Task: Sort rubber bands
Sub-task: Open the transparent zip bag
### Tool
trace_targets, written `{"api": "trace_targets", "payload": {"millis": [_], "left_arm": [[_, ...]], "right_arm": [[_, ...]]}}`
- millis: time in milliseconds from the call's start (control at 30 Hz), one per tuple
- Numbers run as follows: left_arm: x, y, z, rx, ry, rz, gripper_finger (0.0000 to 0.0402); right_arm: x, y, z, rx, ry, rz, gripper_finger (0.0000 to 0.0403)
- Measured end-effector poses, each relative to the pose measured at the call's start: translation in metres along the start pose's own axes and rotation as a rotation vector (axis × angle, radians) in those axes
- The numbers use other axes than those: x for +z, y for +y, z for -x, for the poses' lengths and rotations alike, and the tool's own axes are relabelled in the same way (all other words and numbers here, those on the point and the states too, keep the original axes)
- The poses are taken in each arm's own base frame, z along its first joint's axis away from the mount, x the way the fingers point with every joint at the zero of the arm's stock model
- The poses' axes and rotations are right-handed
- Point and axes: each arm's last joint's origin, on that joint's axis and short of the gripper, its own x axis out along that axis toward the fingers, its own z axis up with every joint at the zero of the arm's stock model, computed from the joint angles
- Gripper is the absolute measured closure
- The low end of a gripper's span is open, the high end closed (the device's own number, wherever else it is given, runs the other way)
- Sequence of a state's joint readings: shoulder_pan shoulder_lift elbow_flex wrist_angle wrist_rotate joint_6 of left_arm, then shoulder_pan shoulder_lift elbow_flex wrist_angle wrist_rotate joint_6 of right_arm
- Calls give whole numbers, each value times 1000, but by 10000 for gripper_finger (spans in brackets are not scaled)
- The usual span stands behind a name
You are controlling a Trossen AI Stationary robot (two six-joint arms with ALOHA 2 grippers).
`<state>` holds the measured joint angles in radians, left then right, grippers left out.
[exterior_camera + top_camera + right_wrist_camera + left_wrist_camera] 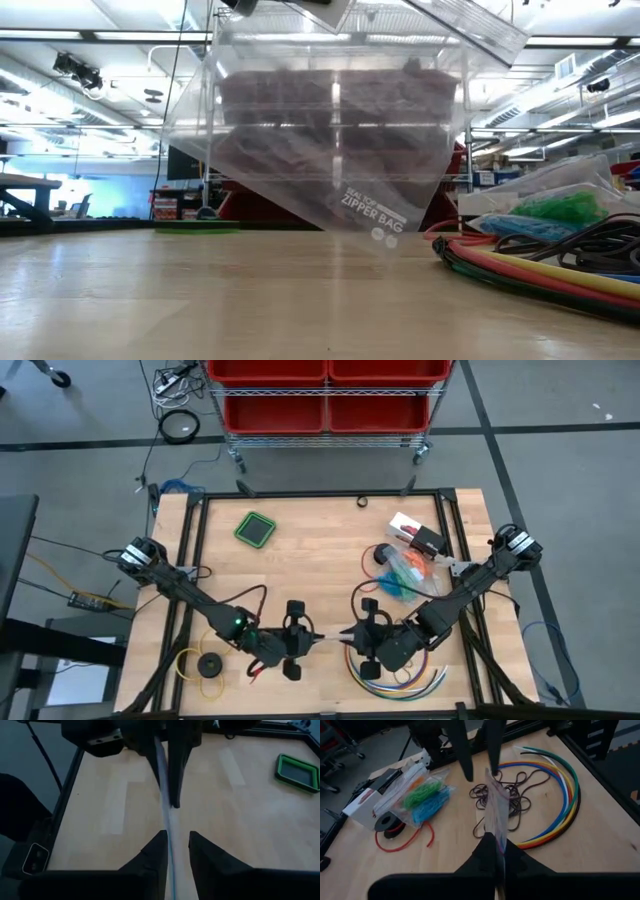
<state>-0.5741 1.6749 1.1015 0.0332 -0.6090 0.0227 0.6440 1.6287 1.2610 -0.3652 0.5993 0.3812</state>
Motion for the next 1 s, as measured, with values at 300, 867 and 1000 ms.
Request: {"api": "trace_targets", "payload": {"millis": [300,867,1000], "left_arm": [[0,-1,1,-3,0,-2,401],[0,-3,1,-46,0,5,401],[0,-3,1,-46,0,5,401]], "right_arm": [[2,-5,-3,-15,1,4,337],[3,-8,-5,-24,0,9,343],[3,-9,-6,-26,0,8,344]]}}
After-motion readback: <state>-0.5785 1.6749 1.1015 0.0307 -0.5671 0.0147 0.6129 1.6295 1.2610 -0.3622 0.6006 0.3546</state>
